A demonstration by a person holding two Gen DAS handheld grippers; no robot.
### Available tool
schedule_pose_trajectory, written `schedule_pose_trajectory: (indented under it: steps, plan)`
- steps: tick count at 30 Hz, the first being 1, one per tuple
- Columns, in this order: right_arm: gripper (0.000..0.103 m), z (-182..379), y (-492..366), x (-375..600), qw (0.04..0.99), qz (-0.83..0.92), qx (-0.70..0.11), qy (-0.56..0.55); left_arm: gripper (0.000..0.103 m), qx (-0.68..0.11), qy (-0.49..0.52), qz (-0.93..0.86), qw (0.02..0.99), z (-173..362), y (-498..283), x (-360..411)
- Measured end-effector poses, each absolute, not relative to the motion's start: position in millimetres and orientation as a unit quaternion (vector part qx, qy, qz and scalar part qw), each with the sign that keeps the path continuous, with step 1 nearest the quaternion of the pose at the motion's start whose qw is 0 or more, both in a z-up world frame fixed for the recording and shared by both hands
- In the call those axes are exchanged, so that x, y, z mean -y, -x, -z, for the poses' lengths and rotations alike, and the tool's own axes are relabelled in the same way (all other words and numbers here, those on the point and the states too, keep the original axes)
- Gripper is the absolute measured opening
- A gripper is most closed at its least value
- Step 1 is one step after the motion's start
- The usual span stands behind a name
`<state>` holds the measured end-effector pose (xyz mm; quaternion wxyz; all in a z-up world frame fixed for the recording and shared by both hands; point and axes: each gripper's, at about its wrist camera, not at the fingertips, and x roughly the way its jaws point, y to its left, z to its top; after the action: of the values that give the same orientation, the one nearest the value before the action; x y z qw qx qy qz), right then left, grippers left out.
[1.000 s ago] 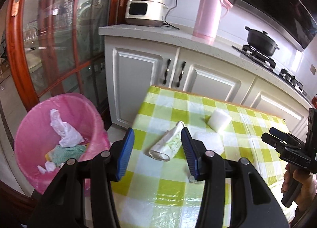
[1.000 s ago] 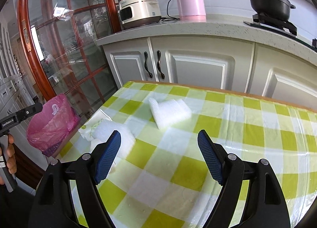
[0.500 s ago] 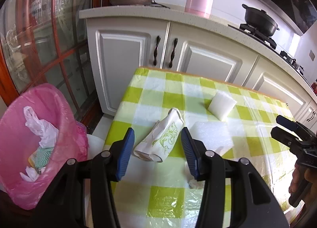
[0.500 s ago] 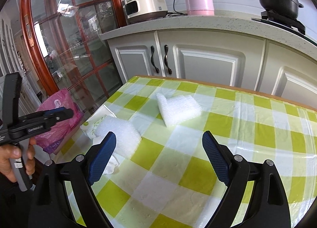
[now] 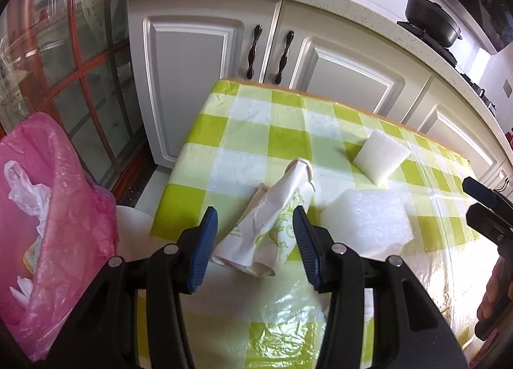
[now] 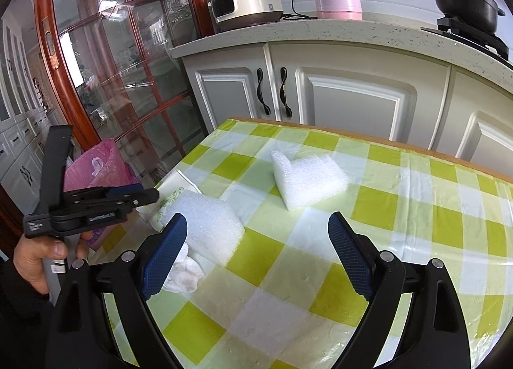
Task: Collect trash
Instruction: 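Grasp the white paper cup with the left tool while the right tool grasps a foam sheet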
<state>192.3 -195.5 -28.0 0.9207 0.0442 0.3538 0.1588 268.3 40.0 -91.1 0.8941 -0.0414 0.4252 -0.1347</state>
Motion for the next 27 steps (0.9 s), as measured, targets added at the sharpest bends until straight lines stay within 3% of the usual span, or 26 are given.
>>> schedule_pose_trajectory:
  steps: [5,7,9,12,27]
  plan:
    - [0.085,27,-194,189,0.919,-0.165,-0.355,-0.042,0.045,-0.437,0.054,0.144,0.886,100,-276,-43]
    - [0.085,27,-195,187,0.919,-0.166,-0.355,-0.04,0.037,-0.447,0.058,0.149,0.88,106,-278,-44]
    - [0.085,27,-196,185,0.919,-0.168,-0.356,-0.04,0.036,-0.447,0.06,0.15,0.88,108,-278,-45]
    - [0.085,27,-197,181,0.918,-0.171,-0.357,-0.038,0.022,-0.45,0.05,0.148,0.88,108,-277,-45]
    - [0.085,36,-214,134,0.902,-0.19,-0.386,-0.028,0.021,-0.425,0.053,0.124,0.895,88,-253,-62]
